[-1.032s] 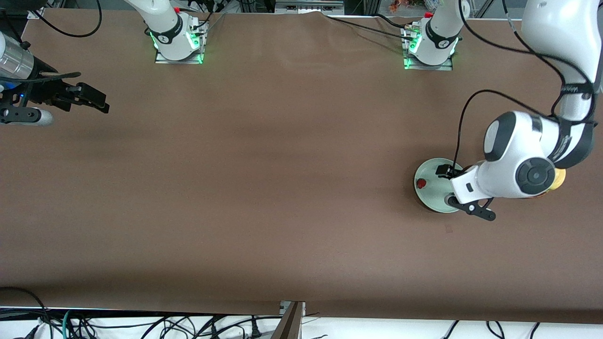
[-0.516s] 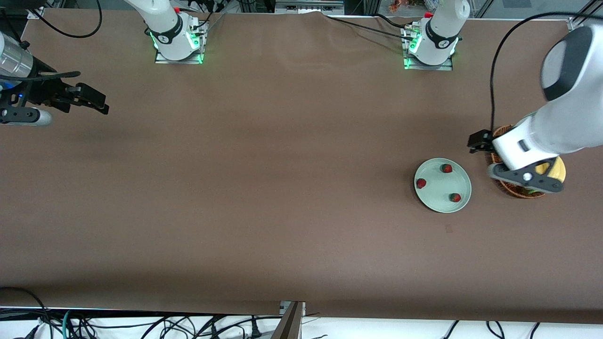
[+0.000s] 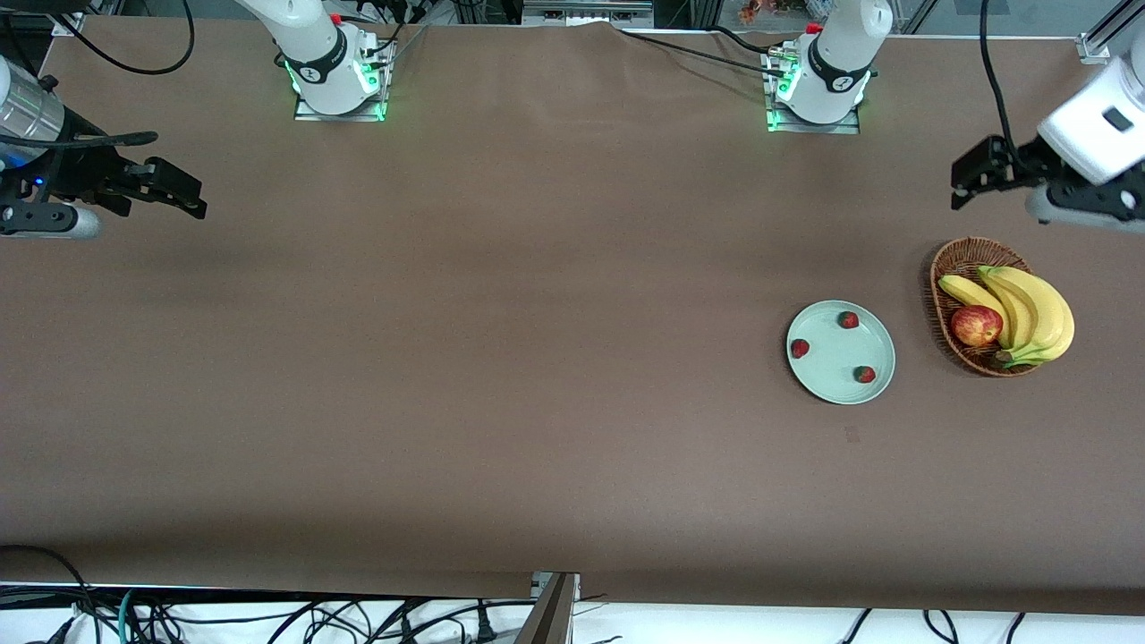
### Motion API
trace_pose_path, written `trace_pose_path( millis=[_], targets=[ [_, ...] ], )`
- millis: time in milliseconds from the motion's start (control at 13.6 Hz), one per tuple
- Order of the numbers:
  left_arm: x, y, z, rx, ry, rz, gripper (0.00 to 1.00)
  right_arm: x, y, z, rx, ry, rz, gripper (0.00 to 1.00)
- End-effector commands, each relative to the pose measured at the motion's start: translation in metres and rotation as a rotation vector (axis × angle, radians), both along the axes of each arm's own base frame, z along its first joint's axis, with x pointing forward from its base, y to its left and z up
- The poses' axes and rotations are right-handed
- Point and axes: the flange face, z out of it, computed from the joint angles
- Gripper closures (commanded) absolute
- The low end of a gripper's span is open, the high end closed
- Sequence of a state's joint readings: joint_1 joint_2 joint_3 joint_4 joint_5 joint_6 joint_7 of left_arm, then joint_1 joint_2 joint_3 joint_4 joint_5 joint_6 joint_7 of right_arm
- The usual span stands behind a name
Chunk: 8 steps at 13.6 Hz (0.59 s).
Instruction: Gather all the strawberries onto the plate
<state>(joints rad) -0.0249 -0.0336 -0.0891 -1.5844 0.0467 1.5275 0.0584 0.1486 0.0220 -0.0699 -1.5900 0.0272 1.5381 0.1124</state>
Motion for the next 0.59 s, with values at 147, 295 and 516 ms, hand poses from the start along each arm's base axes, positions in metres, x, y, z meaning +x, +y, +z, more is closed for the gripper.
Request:
trace_pose_path(
  millis=[147, 295, 516],
  targets=[
    [-0.0022, 0.0013, -0.0241, -0.02, -0.047, 0.076, 0.0, -0.0005, 0.0022, 0.0033, -0.019, 0.009, 0.015, 0.0],
    [-0.0018, 0.0005, -0.0242, -0.02, -0.047, 0.074, 0.0, -0.0004, 0.0011, 0.0033, -0.02, 0.009, 0.015, 0.0],
    [-0.0025, -0.0014, -0.0228, -0.021, -0.049, 0.071, 0.0, 0.0, 0.0029, 0.0036, -0.02, 0.004, 0.015, 0.0]
  ],
)
